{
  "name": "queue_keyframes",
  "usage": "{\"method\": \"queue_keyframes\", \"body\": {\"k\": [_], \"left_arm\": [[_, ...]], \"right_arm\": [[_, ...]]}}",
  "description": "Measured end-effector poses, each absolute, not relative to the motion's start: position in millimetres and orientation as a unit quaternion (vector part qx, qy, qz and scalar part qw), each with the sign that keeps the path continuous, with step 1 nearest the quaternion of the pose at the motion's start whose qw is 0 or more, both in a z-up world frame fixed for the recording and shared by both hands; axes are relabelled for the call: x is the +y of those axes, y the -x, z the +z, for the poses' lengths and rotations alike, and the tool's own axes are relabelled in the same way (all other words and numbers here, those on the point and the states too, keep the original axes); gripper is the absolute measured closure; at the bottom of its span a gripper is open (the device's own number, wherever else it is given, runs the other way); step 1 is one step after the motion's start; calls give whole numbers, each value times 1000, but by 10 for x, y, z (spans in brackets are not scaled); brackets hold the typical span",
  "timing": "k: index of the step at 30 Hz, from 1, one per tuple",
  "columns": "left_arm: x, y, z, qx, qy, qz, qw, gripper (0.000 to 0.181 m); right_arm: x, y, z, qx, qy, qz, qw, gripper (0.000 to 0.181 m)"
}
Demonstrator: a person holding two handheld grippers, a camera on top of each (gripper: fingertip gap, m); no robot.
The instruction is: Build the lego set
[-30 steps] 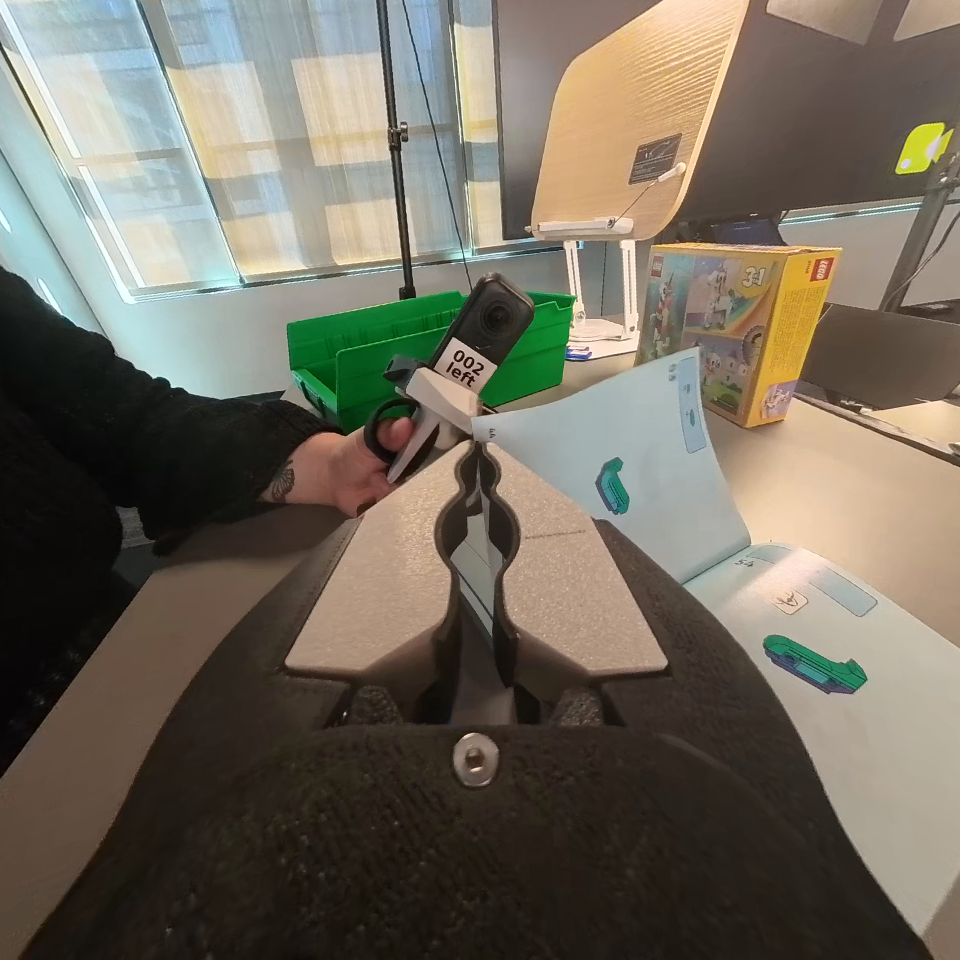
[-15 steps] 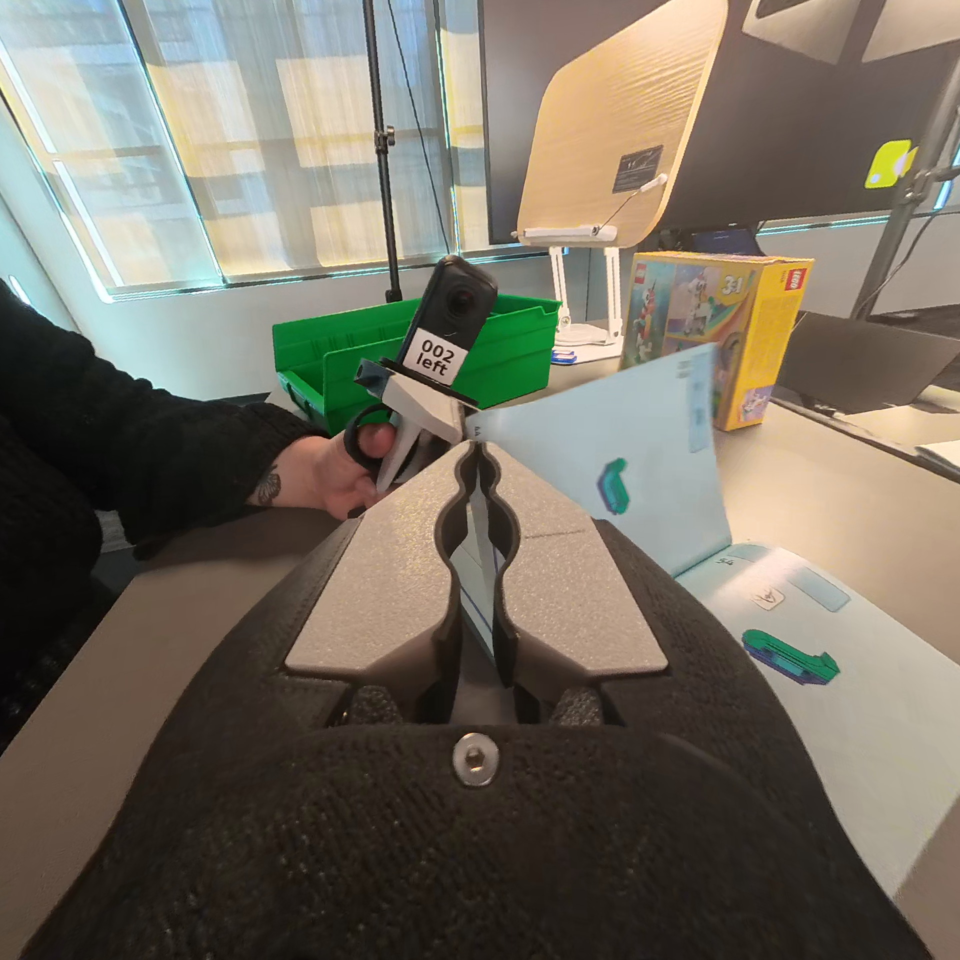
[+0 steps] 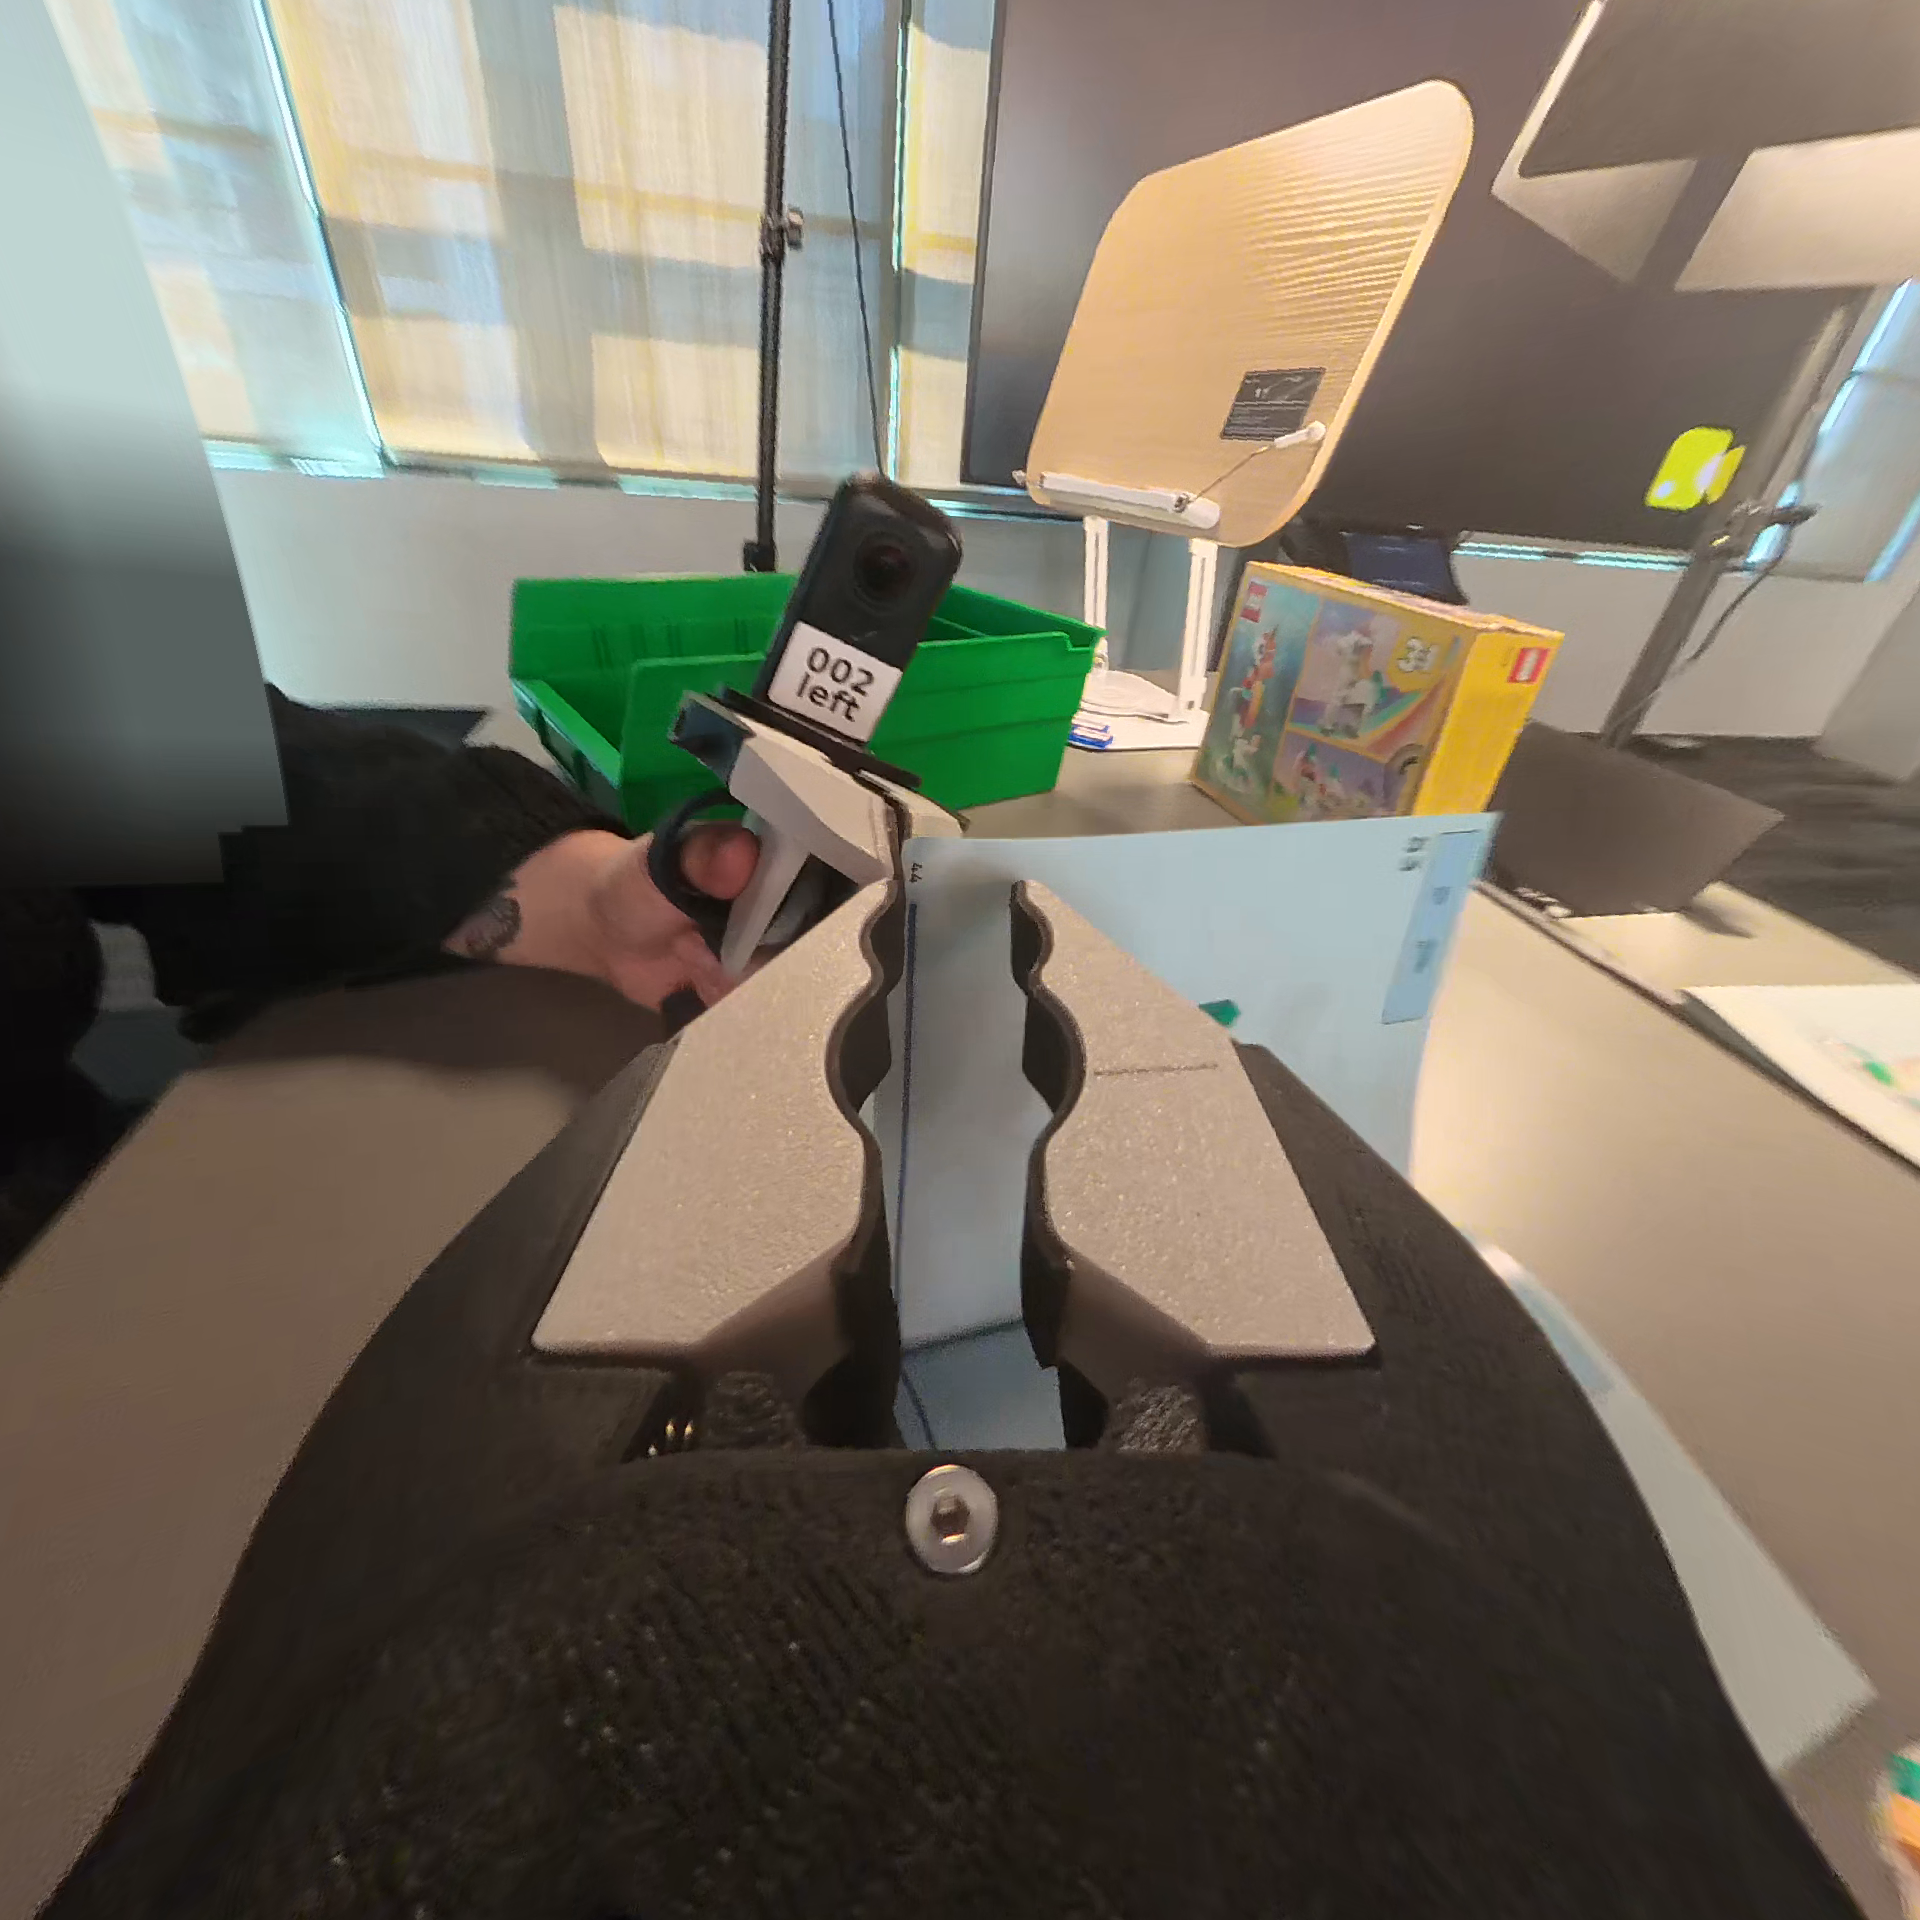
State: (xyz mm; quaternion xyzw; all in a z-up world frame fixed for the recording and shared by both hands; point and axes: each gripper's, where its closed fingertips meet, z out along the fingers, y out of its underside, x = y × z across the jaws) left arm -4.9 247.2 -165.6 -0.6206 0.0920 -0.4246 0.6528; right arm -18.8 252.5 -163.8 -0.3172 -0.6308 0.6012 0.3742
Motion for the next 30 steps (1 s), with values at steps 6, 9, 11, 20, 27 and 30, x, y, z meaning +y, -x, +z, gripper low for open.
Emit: {"method": "queue_keyframes", "body": {"k": [6, 9, 11, 20, 27, 30], "left_arm": [[2511, 74, -1702, 83, 633, -411, 650, 181], [2512, 43, -1719, 92, 637, -407, 648, 181], [2510, 21, -1730, 98, 640, -404, 646, 181], [2514, -24, -1762, 108, 648, -402, 638, 180], [2520, 35, -1746, 90, 643, -413, 639, 181], [2529, 56, -1747, 82, 642, -417, 638, 181]], "right_arm": [[2438, 164, -1821, -688, 299, 541, 380, 144], [2415, 230, -1915, -697, 304, 527, 380, 143], [2397, 247, -1952, -700, 304, 522, 380, 143], [2303, 257, -1998, -711, 290, 520, 373, 145], [2350, 255, -1940, -694, 309, 542, 360, 156], [2403, 249, -1926, -685, 319, 547, 361, 165]]}}
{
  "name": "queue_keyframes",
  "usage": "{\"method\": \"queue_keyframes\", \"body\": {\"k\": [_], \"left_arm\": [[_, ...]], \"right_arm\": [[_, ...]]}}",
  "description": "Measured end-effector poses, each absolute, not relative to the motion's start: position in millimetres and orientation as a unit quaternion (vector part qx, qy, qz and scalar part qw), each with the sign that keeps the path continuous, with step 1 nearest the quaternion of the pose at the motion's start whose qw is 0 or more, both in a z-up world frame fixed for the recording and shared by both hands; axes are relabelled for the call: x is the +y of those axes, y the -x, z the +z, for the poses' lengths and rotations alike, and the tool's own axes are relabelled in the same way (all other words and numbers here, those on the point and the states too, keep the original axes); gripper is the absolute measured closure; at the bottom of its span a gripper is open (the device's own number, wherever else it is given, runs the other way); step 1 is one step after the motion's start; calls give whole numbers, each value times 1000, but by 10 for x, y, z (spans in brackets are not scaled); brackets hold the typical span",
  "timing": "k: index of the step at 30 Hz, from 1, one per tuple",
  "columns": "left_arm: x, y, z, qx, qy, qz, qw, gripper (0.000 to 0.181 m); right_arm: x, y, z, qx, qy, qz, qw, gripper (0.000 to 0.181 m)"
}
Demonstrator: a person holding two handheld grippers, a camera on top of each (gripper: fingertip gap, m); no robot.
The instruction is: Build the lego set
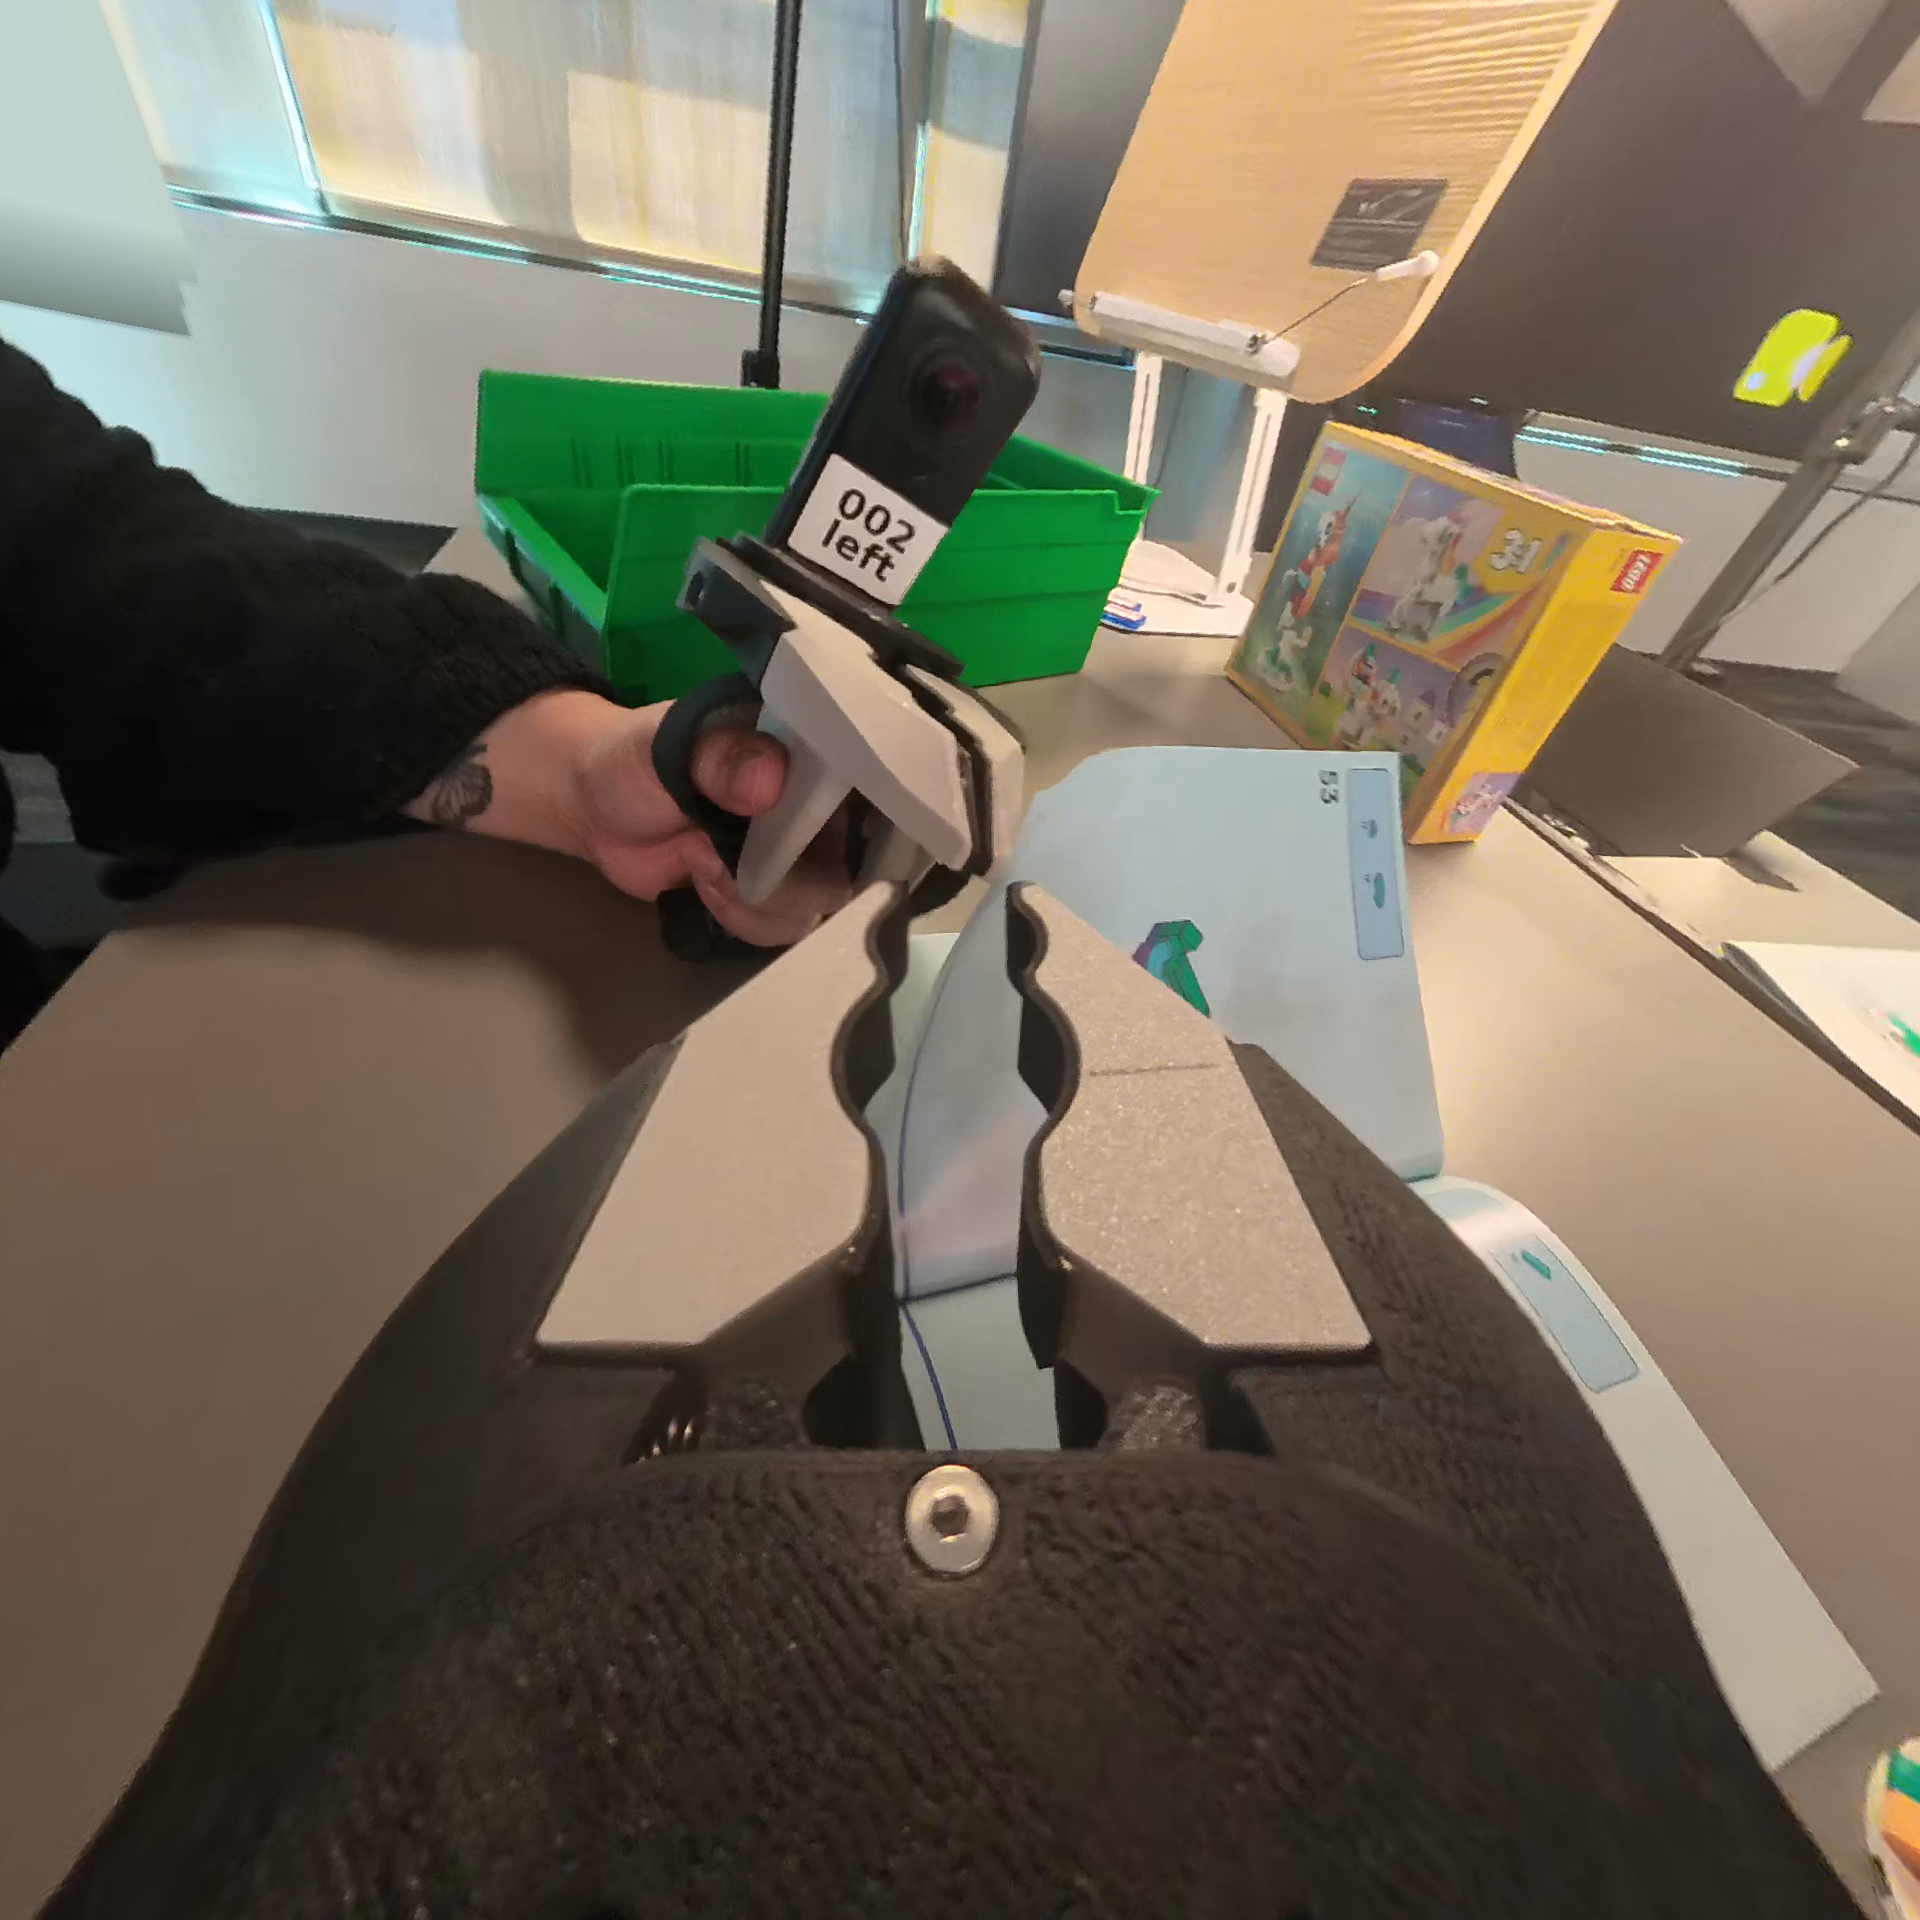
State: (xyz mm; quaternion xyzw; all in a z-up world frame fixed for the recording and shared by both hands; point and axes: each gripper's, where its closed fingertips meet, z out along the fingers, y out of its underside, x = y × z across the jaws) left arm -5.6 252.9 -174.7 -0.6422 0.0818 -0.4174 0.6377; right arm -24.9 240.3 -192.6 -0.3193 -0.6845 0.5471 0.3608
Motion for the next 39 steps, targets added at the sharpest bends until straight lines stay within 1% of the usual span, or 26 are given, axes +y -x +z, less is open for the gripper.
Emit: {"method": "queue_keyframes", "body": {"k": [4, 6, 8, 12, 18, 23, 34, 39], "left_arm": [[2526, 68, -1734, 79, 641, -416, 640, 181], [2525, 111, -1700, 77, 641, -394, 654, 181], [2550, 213, -1692, 65, 657, -335, 672, 181], [2637, 504, -1840, 53, 719, -149, 677, 181], [2731, 664, -2189, 65, 788, -12, 612, 181], [2743, 598, -2230, 91, 793, 7, 602, 181], [2746, 556, -2233, 100, 793, -3, 602, 181], [2717, 439, -2154, 93, 778, -78, 616, 181]], "right_arm": [[2451, 265, -1938, -682, 331, 543, 361, 180], [2521, 273, -1938, -677, 342, 532, 375, 181], [2571, 290, -1937, -674, 356, 518, 389, 181], [2677, 357, -1969, -671, 381, 490, 406, 181], [2767, 404, -1980, -662, 396, 478, 420, 181], [2785, 411, -1972, -657, 399, 478, 424, 181], [2786, 426, -2000, -653, 402, 483, 421, 181], [2775, 412, -1952, -649, 396, 491, 426, 181]]}}
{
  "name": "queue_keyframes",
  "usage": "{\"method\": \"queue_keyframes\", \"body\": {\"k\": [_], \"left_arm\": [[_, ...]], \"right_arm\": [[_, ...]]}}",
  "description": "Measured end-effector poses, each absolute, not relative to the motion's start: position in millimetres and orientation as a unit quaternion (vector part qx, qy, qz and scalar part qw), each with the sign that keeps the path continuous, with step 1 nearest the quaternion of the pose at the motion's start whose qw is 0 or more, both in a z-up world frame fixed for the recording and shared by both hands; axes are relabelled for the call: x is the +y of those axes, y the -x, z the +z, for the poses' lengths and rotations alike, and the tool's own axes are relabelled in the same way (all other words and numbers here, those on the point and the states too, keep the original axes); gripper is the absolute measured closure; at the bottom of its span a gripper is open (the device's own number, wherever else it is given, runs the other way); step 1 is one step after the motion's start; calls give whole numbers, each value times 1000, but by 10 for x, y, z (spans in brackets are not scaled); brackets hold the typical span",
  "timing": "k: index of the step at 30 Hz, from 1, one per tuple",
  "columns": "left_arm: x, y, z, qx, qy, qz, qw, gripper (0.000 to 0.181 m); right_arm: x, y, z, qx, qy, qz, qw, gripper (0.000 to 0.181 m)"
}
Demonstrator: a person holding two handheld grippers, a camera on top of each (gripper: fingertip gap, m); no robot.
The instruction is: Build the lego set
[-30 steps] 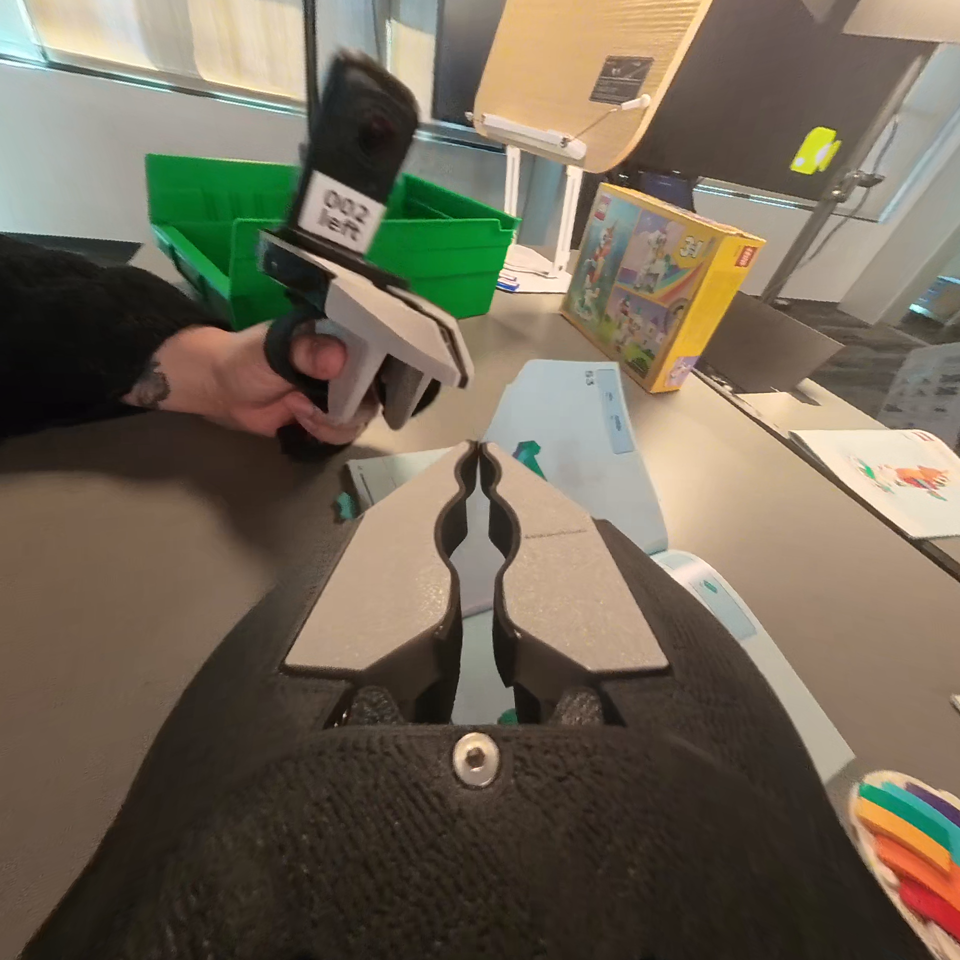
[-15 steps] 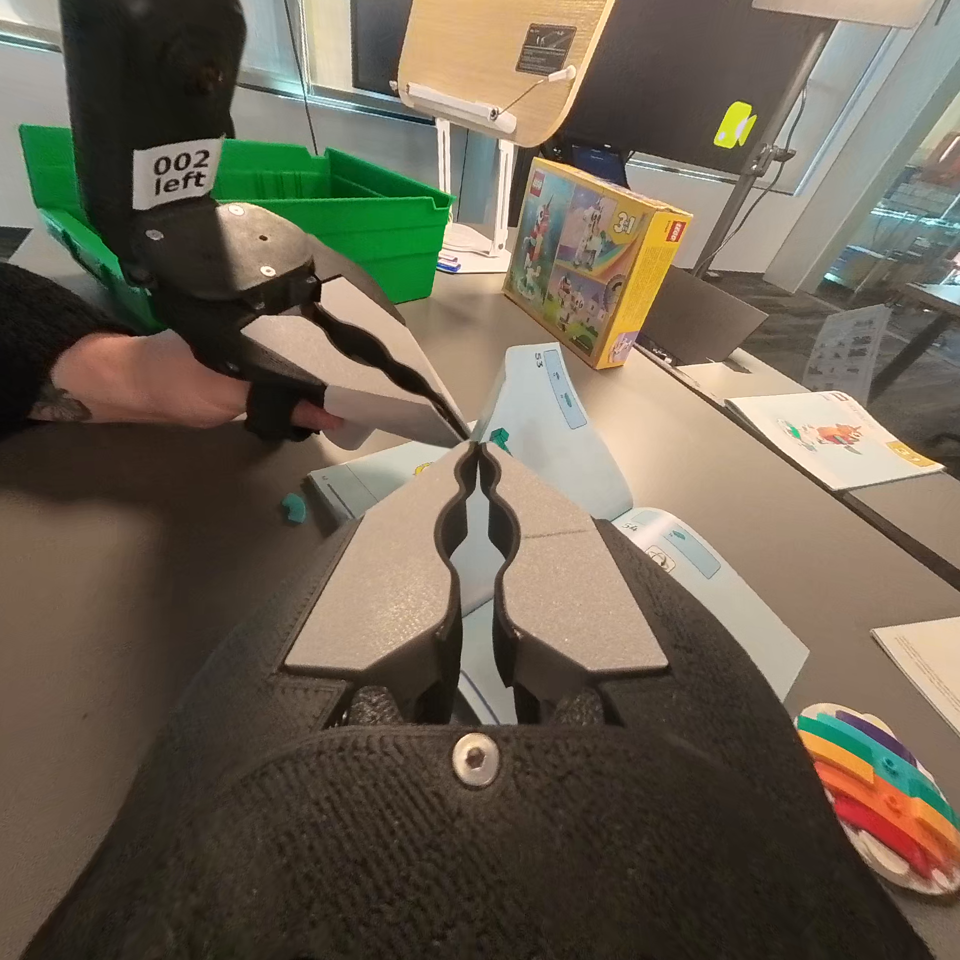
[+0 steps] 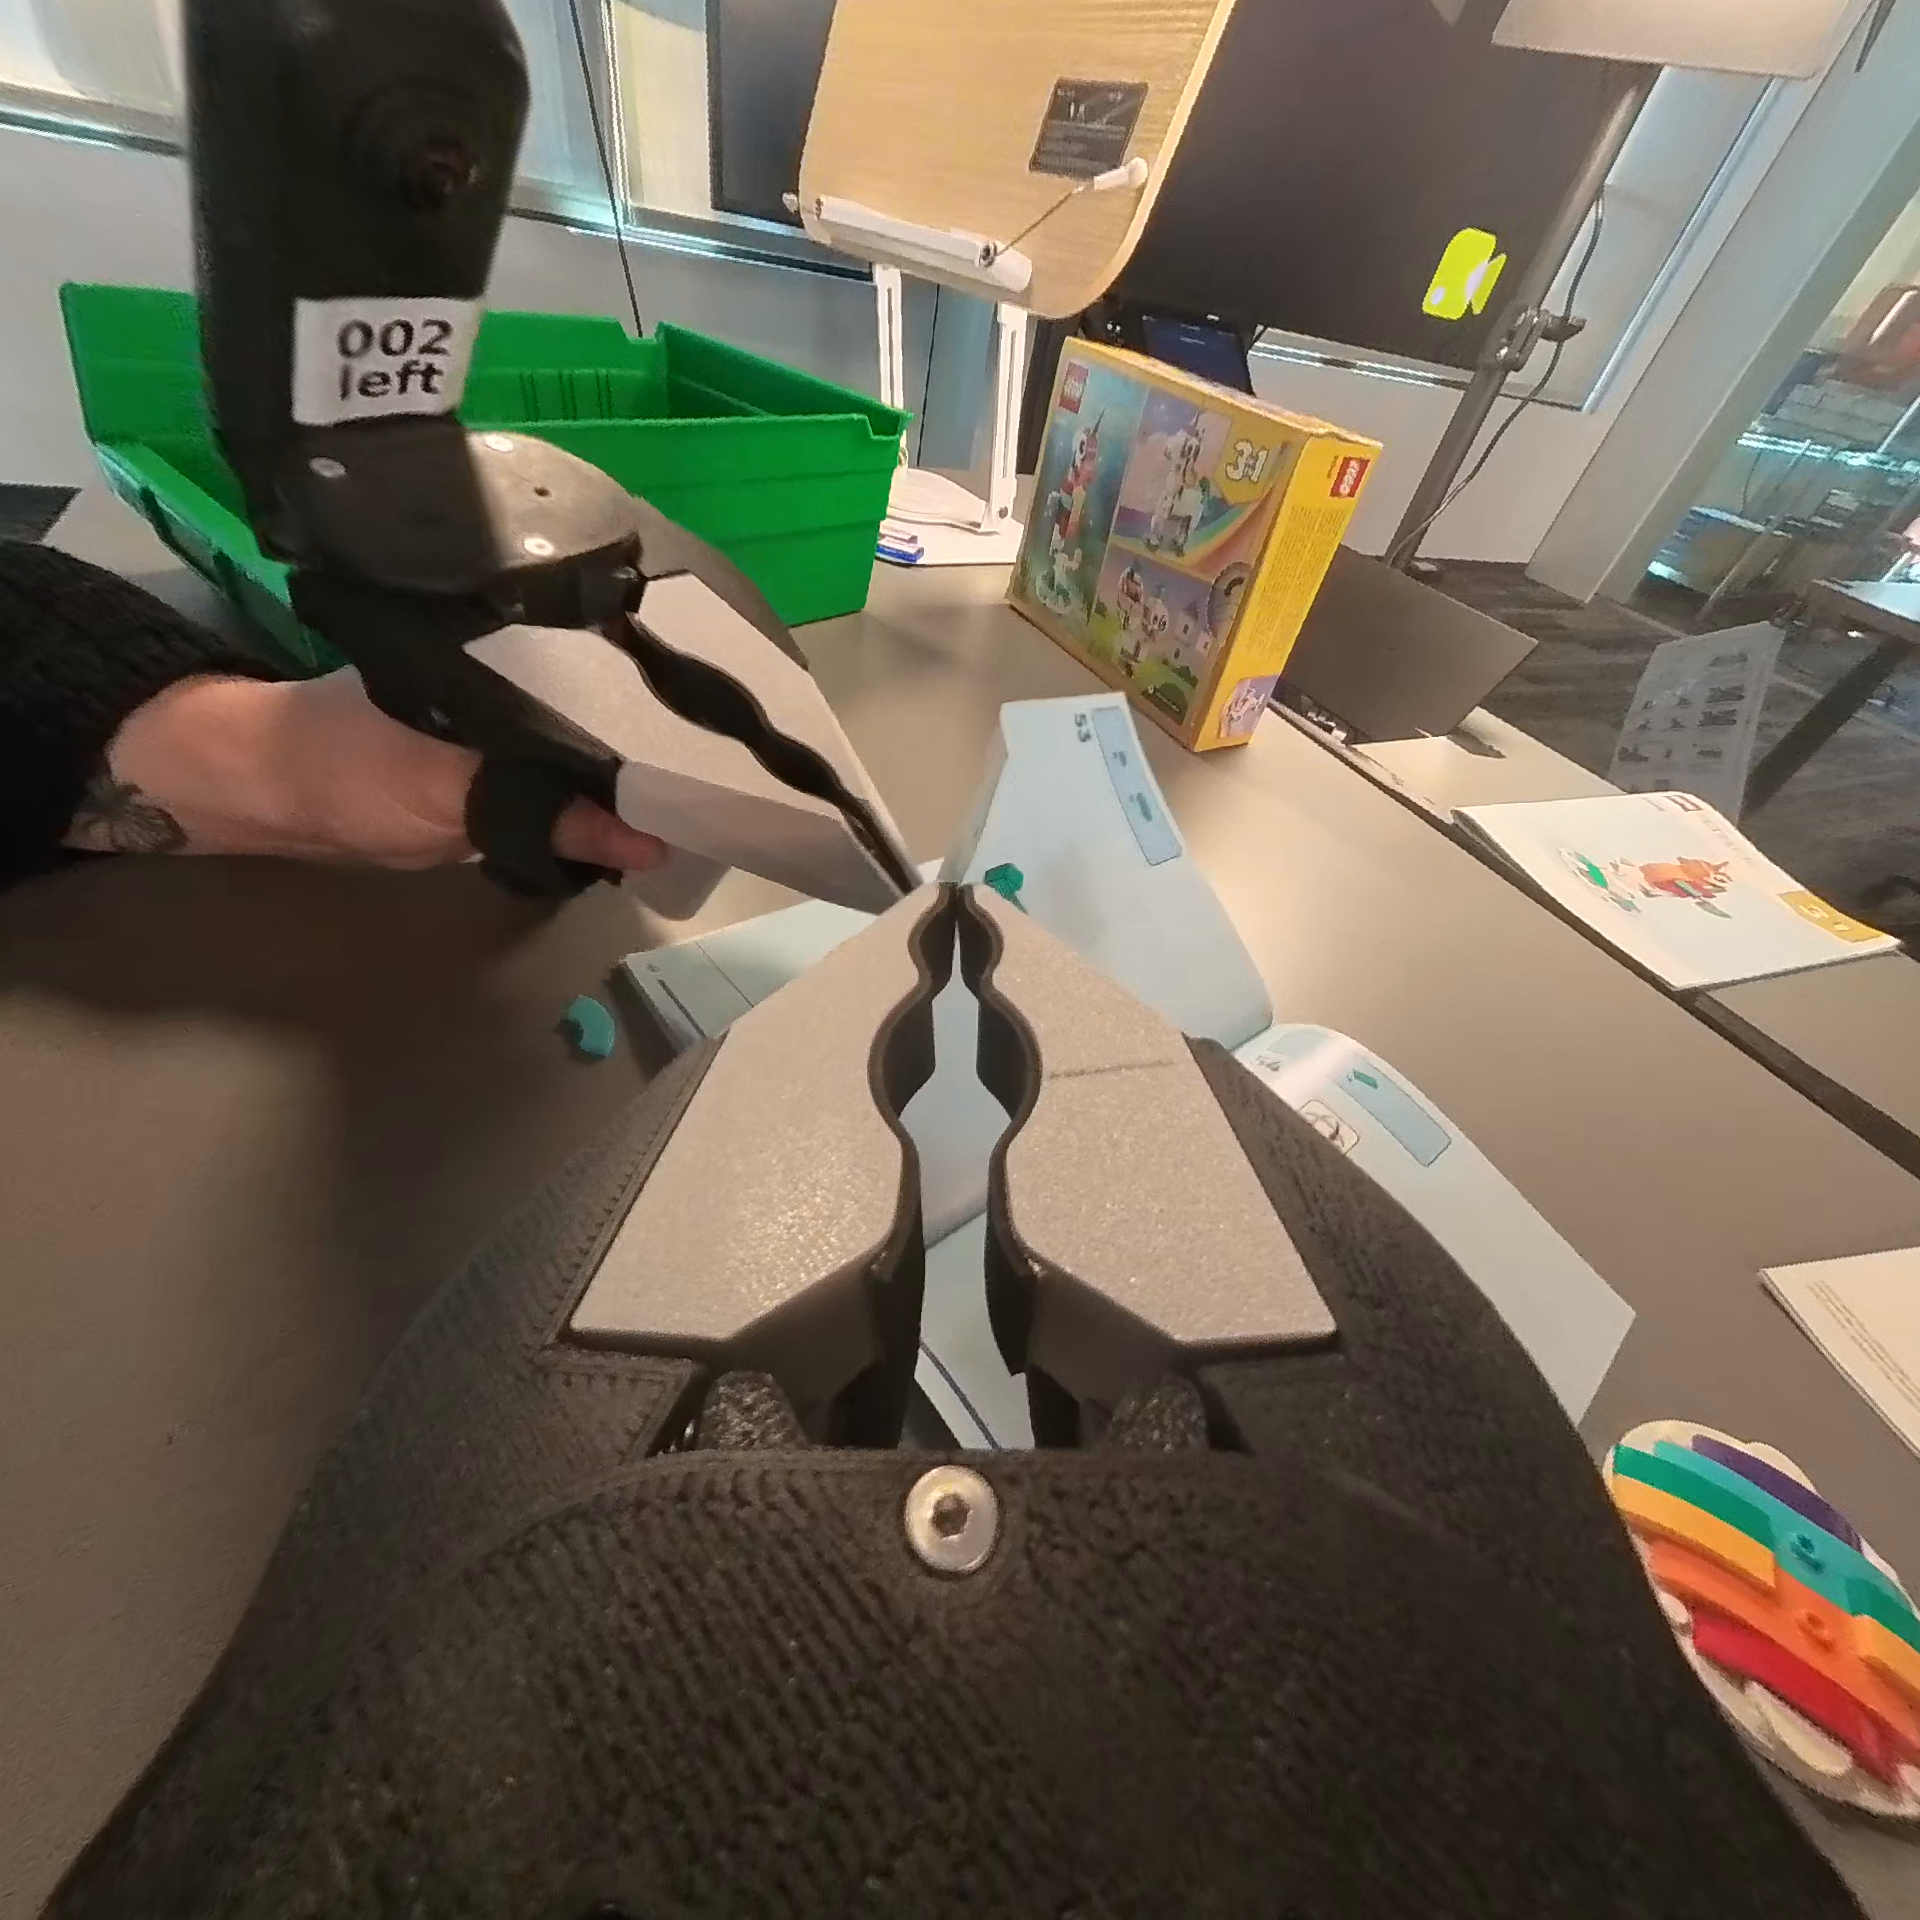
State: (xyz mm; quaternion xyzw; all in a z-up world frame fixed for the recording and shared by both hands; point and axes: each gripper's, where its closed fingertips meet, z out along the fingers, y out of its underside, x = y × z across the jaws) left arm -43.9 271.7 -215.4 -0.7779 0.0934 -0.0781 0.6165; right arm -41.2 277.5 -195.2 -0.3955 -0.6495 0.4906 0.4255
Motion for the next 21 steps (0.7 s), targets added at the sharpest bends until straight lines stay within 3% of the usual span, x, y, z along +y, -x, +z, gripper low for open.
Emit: {"method": "queue_keyframes", "body": {"k": [3, 14, 21], "left_arm": [[2697, 387, -2083, 88, 761, -130, 629, 181], [2572, 288, -1793, 44, 677, -359, 641, 143], [2599, 480, -1823, -54, 648, -454, 609, 144]], "right_arm": [[2738, 386, -1903, -641, 388, 515, 416, 181], [2587, 273, -1936, -660, 349, 545, 382, 181], [2460, 271, -2014, -702, 311, 495, 407, 181]]}}
